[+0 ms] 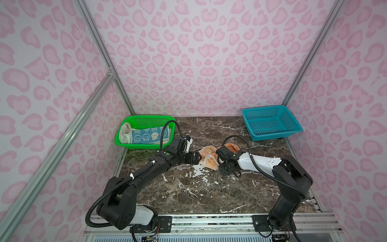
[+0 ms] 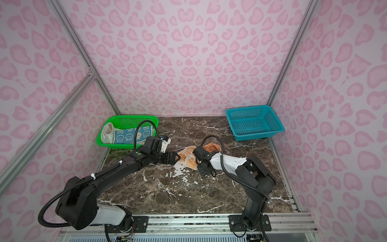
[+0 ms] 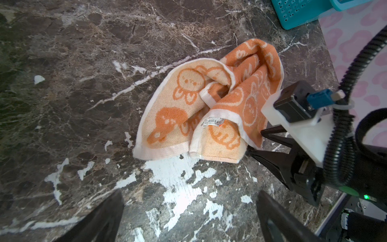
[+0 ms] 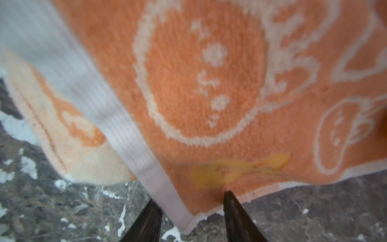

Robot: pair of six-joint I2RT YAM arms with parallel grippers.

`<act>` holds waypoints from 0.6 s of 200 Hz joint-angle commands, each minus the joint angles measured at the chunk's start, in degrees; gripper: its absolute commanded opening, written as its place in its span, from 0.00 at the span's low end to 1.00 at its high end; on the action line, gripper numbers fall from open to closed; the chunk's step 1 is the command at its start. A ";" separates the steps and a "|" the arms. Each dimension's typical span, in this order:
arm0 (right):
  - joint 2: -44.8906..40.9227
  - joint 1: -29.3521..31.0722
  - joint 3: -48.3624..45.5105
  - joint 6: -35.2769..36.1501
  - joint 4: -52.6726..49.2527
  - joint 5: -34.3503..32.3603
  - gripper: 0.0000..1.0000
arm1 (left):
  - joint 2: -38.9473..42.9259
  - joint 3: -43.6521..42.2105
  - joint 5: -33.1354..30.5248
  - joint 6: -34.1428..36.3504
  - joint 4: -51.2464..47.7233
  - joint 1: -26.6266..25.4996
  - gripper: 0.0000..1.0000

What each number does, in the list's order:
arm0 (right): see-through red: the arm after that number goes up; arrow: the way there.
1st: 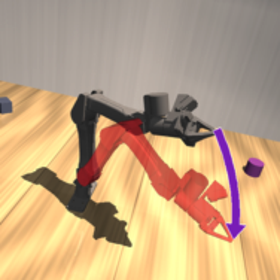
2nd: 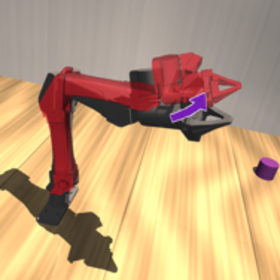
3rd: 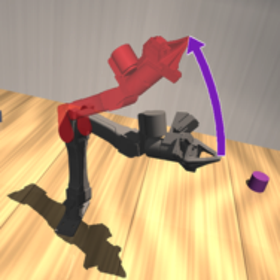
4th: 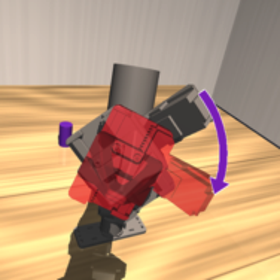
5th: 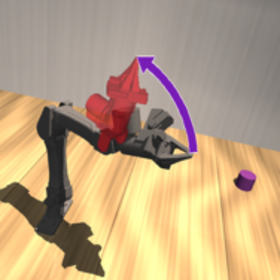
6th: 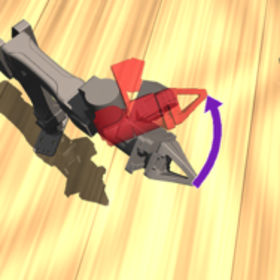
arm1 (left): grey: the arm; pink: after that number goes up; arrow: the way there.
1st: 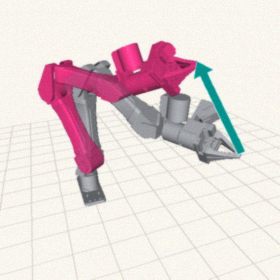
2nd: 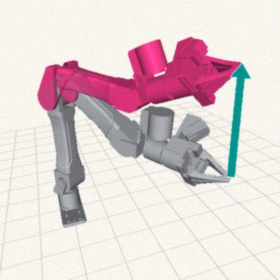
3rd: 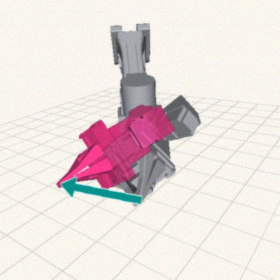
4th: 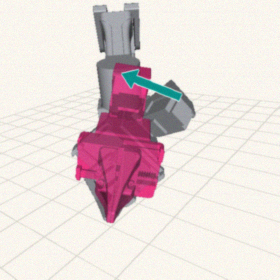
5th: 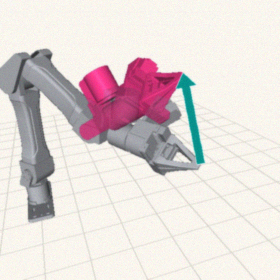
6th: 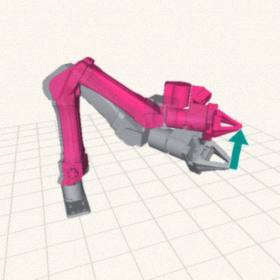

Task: Fold and stack the towels
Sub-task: 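Grasp the orange towel's edges with both grippers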

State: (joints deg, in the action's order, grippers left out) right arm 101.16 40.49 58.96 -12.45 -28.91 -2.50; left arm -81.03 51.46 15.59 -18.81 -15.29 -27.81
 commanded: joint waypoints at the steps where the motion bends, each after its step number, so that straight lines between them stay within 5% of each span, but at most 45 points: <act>1: 2.03 -0.42 -0.46 0.77 -1.25 1.64 0.32 | 0.76 -0.32 -0.39 -0.13 0.19 0.04 1.00; 37: 0.26 -2.43 1.81 2.04 -2.01 8.06 0.00 | -0.22 0.51 1.04 -0.18 0.65 0.04 1.00; 120: 4.17 -7.03 15.66 4.08 -12.54 16.95 0.00 | 1.43 0.57 2.85 -0.37 2.63 -0.03 1.00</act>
State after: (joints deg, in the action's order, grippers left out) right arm 103.46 33.69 72.90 -9.30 -37.36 11.57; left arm -79.29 51.55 16.86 -18.96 -14.11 -27.81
